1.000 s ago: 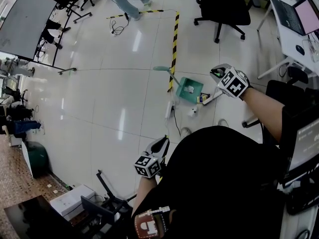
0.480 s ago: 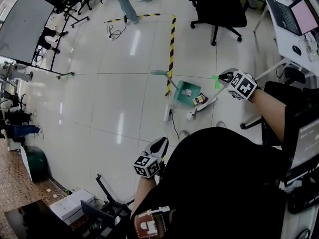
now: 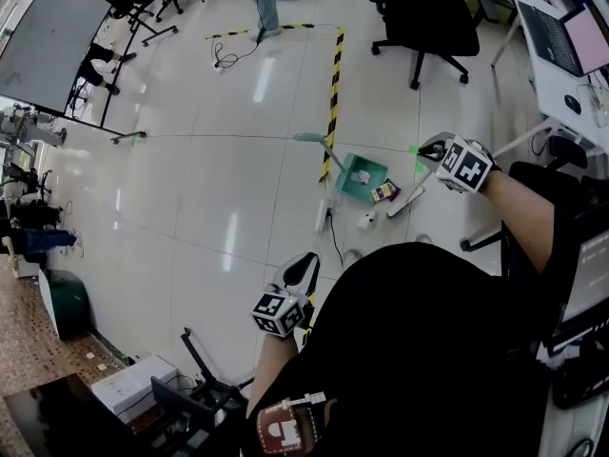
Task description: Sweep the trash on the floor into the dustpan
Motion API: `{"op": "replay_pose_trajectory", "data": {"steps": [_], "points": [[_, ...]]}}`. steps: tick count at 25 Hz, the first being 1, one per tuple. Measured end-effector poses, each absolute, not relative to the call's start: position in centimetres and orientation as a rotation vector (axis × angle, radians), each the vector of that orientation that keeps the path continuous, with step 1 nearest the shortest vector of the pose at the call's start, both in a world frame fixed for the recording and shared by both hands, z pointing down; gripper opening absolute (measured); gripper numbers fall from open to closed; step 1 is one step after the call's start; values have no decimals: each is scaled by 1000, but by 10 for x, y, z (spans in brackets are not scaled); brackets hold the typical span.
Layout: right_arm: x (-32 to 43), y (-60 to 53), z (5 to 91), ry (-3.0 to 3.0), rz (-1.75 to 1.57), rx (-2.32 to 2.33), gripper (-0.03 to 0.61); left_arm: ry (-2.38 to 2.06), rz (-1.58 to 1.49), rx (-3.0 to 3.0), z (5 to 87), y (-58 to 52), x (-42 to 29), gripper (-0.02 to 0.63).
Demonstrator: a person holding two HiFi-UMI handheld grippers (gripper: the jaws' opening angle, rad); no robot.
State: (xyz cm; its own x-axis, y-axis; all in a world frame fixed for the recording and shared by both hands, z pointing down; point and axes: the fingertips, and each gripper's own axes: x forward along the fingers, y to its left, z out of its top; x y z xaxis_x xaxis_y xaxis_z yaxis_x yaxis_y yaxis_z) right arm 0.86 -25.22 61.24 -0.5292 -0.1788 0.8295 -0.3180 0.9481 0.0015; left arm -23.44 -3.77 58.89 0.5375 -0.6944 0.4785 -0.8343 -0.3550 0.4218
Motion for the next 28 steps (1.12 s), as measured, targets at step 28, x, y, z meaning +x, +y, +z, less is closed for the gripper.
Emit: {"op": "replay_pose_trajectory", "data": {"steps": [28], "points": [[-99,-287,605,-2277,-105,313,17,-1314,249,2096,576,-27,-256,32]]}}
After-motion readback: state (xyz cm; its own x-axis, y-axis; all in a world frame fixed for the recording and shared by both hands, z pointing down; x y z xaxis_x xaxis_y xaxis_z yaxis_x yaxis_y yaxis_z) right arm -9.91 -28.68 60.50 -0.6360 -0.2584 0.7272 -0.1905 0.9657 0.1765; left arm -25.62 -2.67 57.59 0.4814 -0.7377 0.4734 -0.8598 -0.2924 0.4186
